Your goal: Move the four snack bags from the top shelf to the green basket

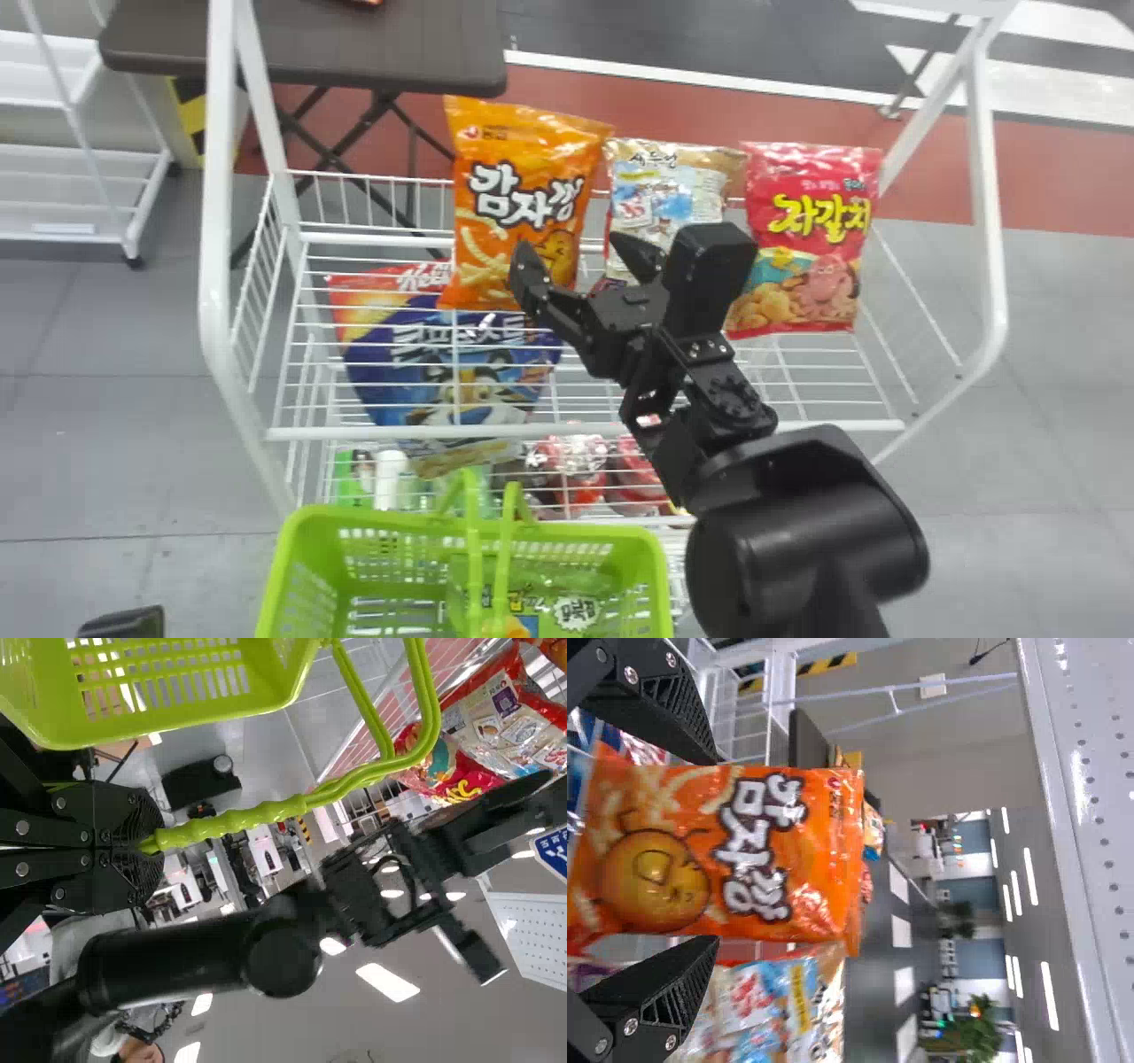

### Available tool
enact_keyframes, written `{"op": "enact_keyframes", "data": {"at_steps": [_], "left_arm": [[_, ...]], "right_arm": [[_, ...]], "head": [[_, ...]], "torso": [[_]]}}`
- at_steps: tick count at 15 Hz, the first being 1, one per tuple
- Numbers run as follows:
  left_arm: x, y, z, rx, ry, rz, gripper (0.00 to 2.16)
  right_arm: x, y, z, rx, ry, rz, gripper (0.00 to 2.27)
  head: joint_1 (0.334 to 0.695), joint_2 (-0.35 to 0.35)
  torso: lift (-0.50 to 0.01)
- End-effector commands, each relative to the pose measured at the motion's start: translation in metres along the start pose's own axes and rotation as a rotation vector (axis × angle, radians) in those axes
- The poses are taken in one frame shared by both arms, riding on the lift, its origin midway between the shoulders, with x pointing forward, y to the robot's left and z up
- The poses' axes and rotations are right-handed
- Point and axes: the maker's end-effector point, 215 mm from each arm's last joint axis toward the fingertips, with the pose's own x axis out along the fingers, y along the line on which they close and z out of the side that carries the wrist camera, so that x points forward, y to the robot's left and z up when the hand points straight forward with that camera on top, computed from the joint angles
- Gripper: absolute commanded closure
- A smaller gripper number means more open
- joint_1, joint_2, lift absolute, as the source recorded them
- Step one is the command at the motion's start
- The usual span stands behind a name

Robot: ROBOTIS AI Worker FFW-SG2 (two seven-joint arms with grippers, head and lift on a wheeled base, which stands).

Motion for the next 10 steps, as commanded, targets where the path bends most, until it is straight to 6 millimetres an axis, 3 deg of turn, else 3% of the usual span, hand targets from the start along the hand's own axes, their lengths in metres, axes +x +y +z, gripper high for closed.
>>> {"op": "enact_keyframes", "data": {"at_steps": [1, 6, 10], "left_arm": [[-0.003, 0.0, 0.0, -0.006, 0.002, -0.007, 1.22], [-0.004, 0.004, 0.003, -0.013, -0.002, -0.017, 1.22], [-0.004, 0.004, 0.004, -0.018, -0.002, -0.025, 1.22]], "right_arm": [[0.032, 0.011, -0.003, -0.049, -0.023, -0.014, 0.13], [0.071, 0.01, -0.01, -0.056, 0.008, -0.018, 0.15], [0.084, 0.015, -0.021, -0.067, 0.049, 0.007, 0.42]], "head": [[0.695, -0.15], [0.695, -0.089], [0.695, -0.078]], "torso": [[0.0], [0.0], [0.0]]}}
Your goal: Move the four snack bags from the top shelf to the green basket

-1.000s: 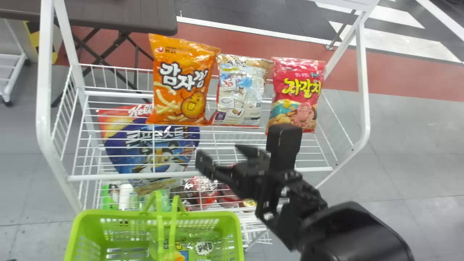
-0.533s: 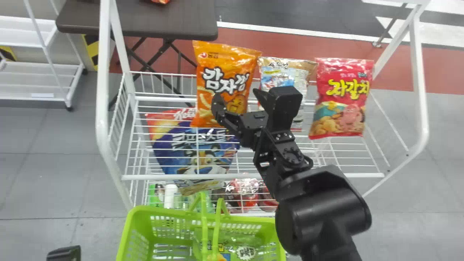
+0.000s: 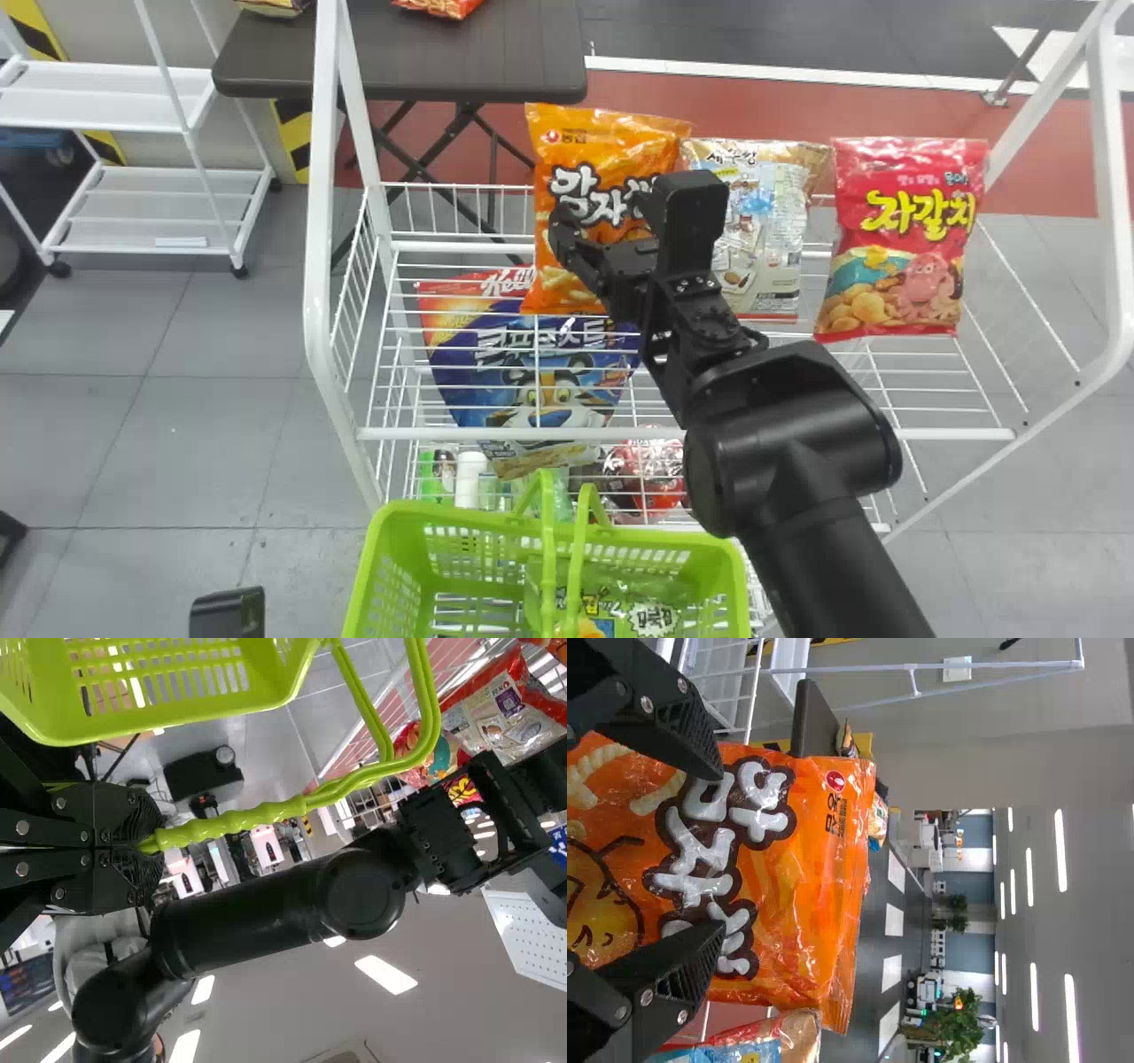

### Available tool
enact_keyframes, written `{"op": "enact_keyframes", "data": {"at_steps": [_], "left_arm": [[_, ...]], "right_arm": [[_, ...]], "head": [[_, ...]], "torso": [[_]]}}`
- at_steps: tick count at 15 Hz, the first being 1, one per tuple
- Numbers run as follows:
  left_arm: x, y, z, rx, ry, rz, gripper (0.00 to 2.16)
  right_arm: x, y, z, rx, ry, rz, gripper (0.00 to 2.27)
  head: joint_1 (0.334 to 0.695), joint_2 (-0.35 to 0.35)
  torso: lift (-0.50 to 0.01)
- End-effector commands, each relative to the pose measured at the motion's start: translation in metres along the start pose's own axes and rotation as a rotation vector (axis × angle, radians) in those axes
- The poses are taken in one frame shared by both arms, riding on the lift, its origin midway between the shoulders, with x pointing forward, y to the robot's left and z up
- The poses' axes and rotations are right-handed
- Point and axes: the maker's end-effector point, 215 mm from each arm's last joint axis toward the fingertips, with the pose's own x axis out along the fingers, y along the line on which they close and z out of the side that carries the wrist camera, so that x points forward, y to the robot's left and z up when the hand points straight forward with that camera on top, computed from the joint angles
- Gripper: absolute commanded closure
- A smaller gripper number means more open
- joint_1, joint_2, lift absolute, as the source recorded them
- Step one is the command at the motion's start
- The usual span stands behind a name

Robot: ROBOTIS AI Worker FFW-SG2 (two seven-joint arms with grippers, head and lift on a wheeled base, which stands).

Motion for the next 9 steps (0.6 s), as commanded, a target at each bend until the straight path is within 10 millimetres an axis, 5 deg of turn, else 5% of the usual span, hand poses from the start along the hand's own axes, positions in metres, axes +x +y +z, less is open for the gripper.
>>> {"op": "enact_keyframes", "data": {"at_steps": [1, 3, 6, 9], "left_arm": [[0.0, 0.0, 0.0, -0.002, 0.0, -0.003, 1.22], [-0.001, 0.0, 0.0, 0.001, 0.002, -0.001, 1.22], [0.0, -0.002, -0.001, 0.0, 0.001, -0.002, 1.22], [0.0, -0.002, -0.002, -0.003, -0.002, -0.002, 1.22]], "right_arm": [[0.004, 0.006, -0.004, -0.008, 0.017, 0.018, 0.77], [0.005, 0.01, -0.015, -0.013, 0.063, 0.029, 1.88], [0.005, 0.017, -0.016, -0.019, 0.07, 0.067, 2.24], [0.0, 0.021, -0.012, -0.019, 0.04, 0.083, 2.24]], "head": [[0.695, -0.075], [0.695, -0.065], [0.695, -0.057], [0.695, -0.045]], "torso": [[0.0], [0.0], [0.0], [0.0]]}}
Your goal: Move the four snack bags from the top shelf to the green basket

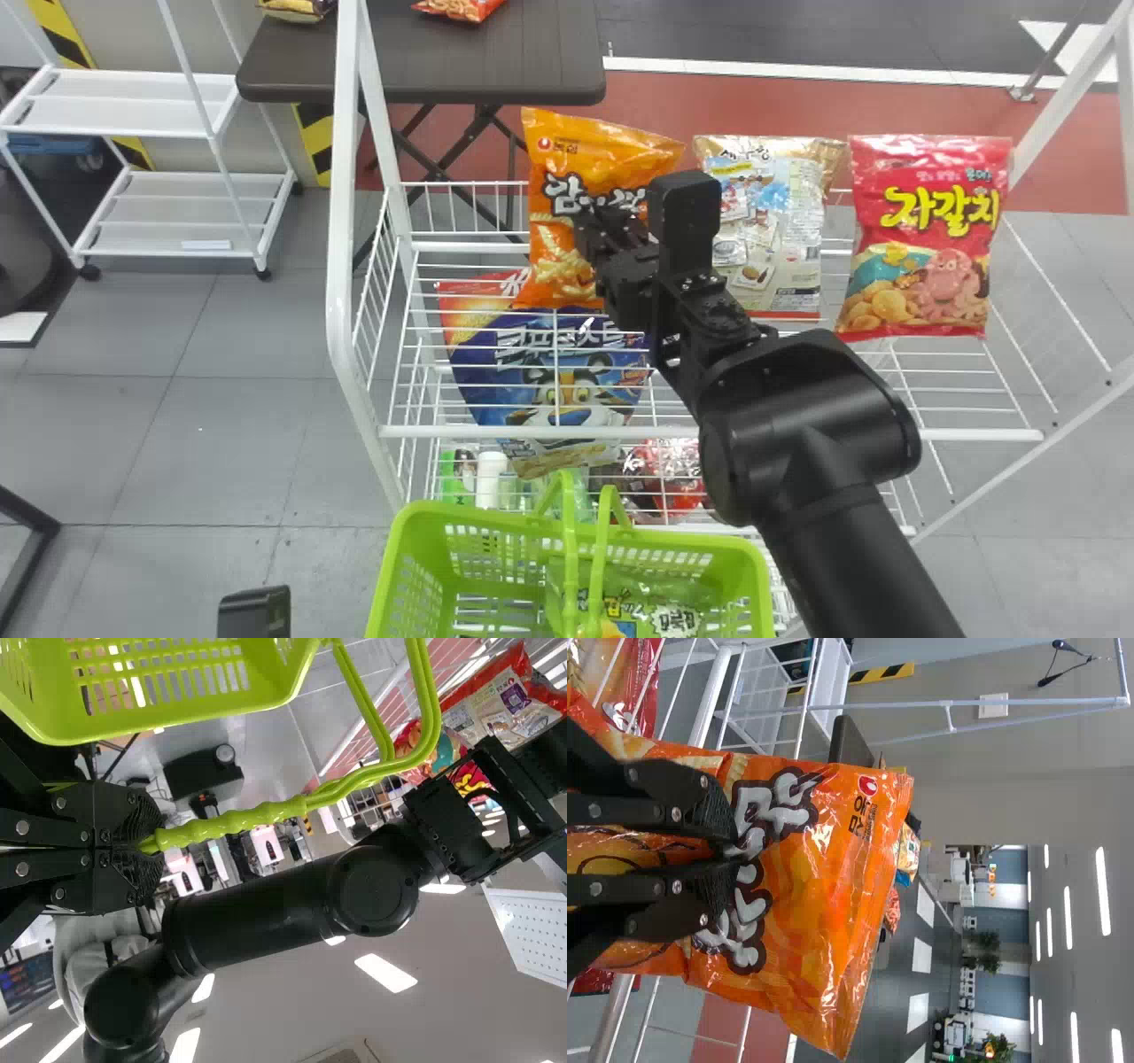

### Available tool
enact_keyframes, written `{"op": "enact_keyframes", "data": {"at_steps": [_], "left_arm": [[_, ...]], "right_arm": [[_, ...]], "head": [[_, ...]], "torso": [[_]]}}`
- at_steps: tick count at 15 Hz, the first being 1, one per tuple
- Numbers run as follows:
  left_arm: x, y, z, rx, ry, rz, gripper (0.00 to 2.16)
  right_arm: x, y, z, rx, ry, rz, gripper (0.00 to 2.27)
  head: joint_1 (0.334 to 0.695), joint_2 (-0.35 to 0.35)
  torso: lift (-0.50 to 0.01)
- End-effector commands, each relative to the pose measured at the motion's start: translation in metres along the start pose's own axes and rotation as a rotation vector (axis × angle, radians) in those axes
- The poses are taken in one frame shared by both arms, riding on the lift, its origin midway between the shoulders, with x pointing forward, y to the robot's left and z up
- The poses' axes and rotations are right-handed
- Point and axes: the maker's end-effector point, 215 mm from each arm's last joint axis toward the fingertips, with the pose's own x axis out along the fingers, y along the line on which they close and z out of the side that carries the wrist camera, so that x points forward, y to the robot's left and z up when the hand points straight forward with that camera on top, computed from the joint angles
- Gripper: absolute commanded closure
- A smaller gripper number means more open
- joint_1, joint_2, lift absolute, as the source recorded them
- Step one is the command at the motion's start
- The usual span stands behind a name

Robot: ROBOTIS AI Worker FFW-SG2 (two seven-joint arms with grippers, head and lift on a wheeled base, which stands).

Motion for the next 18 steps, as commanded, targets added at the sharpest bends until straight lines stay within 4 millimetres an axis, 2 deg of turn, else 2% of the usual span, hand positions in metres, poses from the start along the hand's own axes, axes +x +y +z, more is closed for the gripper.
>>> {"op": "enact_keyframes", "data": {"at_steps": [1, 4, 6, 9, 12, 14, 15, 18], "left_arm": [[0.001, -0.001, 0.0, -0.002, -0.004, -0.002, 1.22], [0.001, 0.0, 0.0, 0.0, -0.006, -0.001, 1.22], [0.0, 0.0, 0.001, 0.002, -0.006, 0.001, 1.22], [-0.001, -0.002, 0.003, 0.009, -0.008, 0.001, 1.22], [0.001, -0.004, 0.005, 0.017, -0.009, -0.001, 1.22], [0.001, -0.004, 0.004, 0.016, -0.008, 0.004, 1.22], [0.0, -0.005, 0.005, 0.019, -0.009, 0.006, 1.22], [0.001, -0.004, 0.004, 0.018, -0.014, 0.01, 1.22]], "right_arm": [[-0.006, 0.003, 0.002, 0.017, -0.02, 0.005, 2.24], [-0.037, 0.015, 0.016, 0.042, -0.049, 0.015, 2.24], [-0.067, 0.019, 0.012, 0.062, -0.024, 0.027, 2.24], [-0.119, -0.001, 0.022, 0.051, -0.007, 0.017, 2.24], [-0.181, -0.018, 0.023, 0.066, 0.046, 0.008, 2.24], [-0.225, -0.03, 0.004, 0.06, 0.151, -0.009, 2.24], [-0.248, -0.033, -0.009, 0.07, 0.213, -0.008, 2.24], [-0.311, -0.036, -0.042, 0.118, 0.368, 0.01, 2.24]], "head": [[0.695, -0.044], [0.695, -0.042], [0.695, -0.042], [0.695, -0.056], [0.695, -0.123], [0.695, -0.169], [0.695, -0.217], [0.695, -0.292]], "torso": [[0.0], [0.0], [0.0], [0.0], [0.0], [0.0], [0.0], [0.0]]}}
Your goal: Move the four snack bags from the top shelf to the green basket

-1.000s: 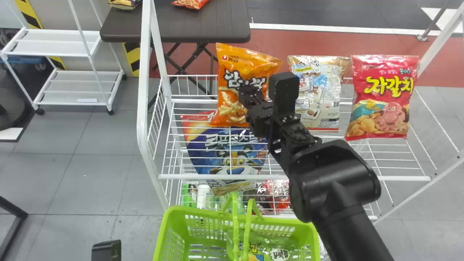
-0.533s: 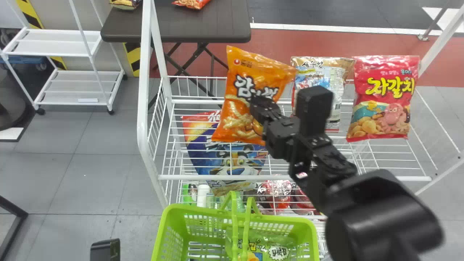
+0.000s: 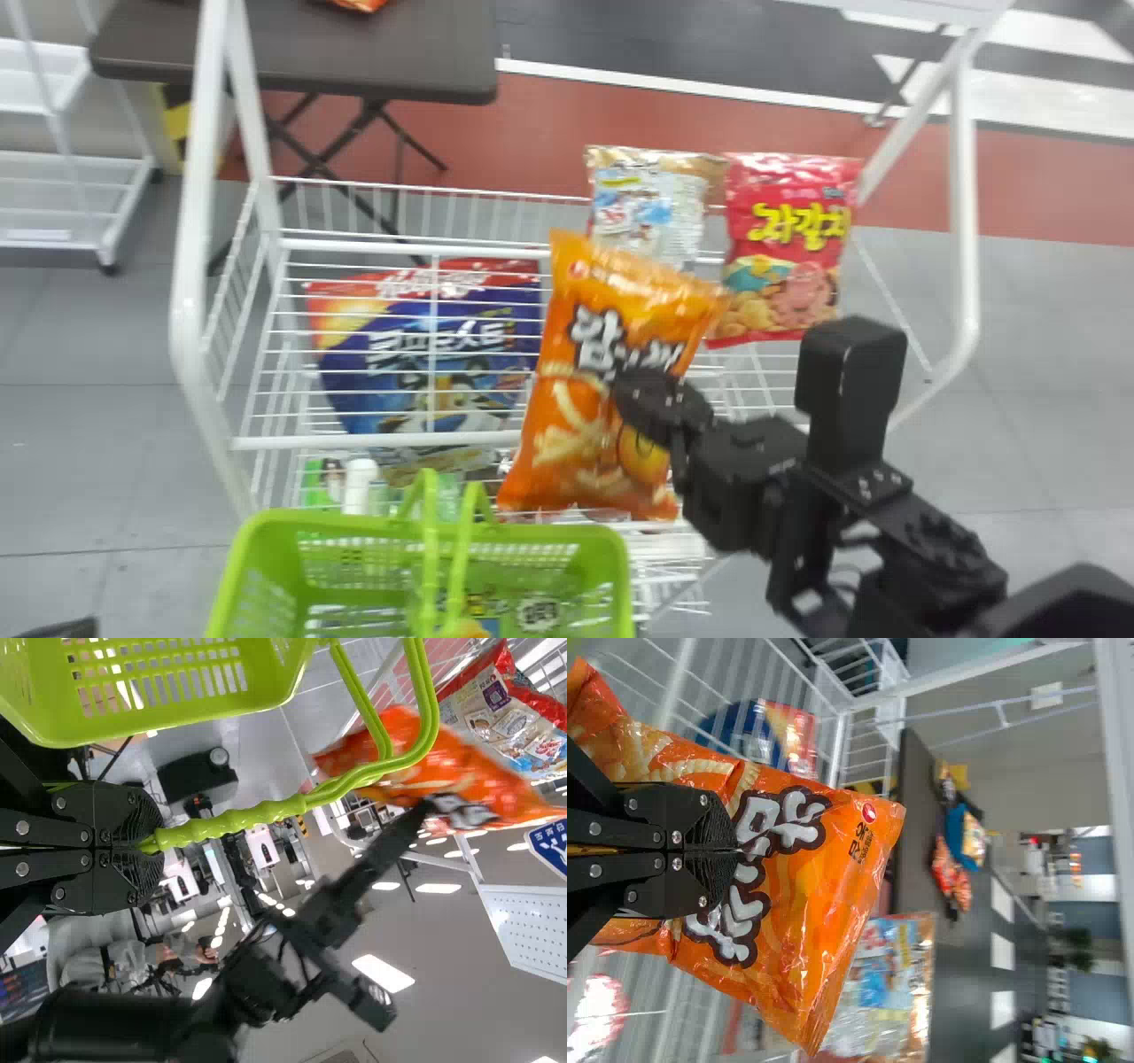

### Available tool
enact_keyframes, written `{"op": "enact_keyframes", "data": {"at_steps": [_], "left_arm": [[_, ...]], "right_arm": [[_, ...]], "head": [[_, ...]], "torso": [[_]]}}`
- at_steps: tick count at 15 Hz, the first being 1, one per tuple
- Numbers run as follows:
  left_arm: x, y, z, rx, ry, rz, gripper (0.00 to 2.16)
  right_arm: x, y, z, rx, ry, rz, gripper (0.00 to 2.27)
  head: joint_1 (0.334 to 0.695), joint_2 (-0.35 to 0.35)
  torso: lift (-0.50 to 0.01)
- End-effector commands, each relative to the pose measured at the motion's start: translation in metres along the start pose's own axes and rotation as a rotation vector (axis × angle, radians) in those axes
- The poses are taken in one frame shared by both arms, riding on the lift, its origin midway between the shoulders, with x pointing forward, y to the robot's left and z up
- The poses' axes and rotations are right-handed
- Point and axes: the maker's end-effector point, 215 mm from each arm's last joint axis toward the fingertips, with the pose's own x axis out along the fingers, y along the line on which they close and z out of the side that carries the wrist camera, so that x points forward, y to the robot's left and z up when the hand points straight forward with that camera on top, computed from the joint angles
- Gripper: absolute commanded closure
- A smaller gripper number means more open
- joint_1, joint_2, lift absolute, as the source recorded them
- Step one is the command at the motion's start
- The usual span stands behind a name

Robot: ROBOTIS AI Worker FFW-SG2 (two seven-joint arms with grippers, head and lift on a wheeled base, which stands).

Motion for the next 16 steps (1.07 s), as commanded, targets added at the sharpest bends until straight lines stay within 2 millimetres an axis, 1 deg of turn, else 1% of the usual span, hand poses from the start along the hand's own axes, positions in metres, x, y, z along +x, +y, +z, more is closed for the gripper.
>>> {"op": "enact_keyframes", "data": {"at_steps": [1, 2, 4, 5, 6, 7, 8, 9, 11, 13, 16], "left_arm": [[0.001, 0.0, -0.001, -0.004, -0.003, 0.0, 1.22], [0.001, 0.0, -0.003, -0.007, -0.006, 0.002, 1.22], [0.002, 0.001, -0.004, -0.007, -0.016, 0.007, 1.22], [0.003, 0.0, -0.004, -0.006, -0.017, 0.006, 1.22], [0.003, -0.001, -0.002, 0.002, -0.019, 0.005, 1.22], [0.003, -0.002, -0.001, 0.007, -0.023, 0.005, 1.22], [0.004, -0.004, -0.002, 0.011, -0.022, 0.004, 1.22], [0.006, -0.005, -0.003, 0.012, -0.021, 0.005, 1.22], [0.008, -0.008, -0.007, 0.013, -0.014, 0.004, 1.22], [0.012, -0.012, -0.01, 0.023, -0.008, 0.0, 1.22], [0.012, -0.013, -0.01, 0.026, -0.008, 0.0, 1.22]], "right_arm": [[-0.032, -0.004, -0.036, 0.025, 0.113, 0.007, 2.24], [-0.039, 0.0, -0.051, 0.034, 0.169, 0.02, 2.24], [-0.053, 0.003, -0.077, 0.031, 0.268, 0.039, 2.24], [-0.062, 0.011, -0.095, 0.049, 0.332, 0.068, 2.24], [-0.071, 0.025, -0.112, 0.073, 0.395, 0.111, 2.24], [-0.075, 0.038, -0.122, 0.091, 0.427, 0.149, 2.24], [-0.076, 0.054, -0.129, 0.11, 0.441, 0.191, 2.24], [-0.074, 0.064, -0.129, 0.12, 0.433, 0.221, 2.24], [-0.063, 0.083, -0.12, 0.129, 0.383, 0.256, 2.24], [-0.056, 0.102, -0.121, 0.136, 0.379, 0.29, 2.24], [-0.057, 0.146, -0.146, 0.128, 0.447, 0.369, 2.24]], "head": [[0.695, -0.321], [0.695, -0.35], [0.695, -0.35], [0.695, -0.35], [0.695, -0.35], [0.695, -0.35], [0.695, -0.35], [0.695, -0.35], [0.695, -0.35], [0.695, -0.35], [0.695, -0.341]], "torso": [[0.0], [0.0], [0.0], [0.0], [0.0], [0.0], [0.0], [0.0], [0.0], [0.0], [0.0]]}}
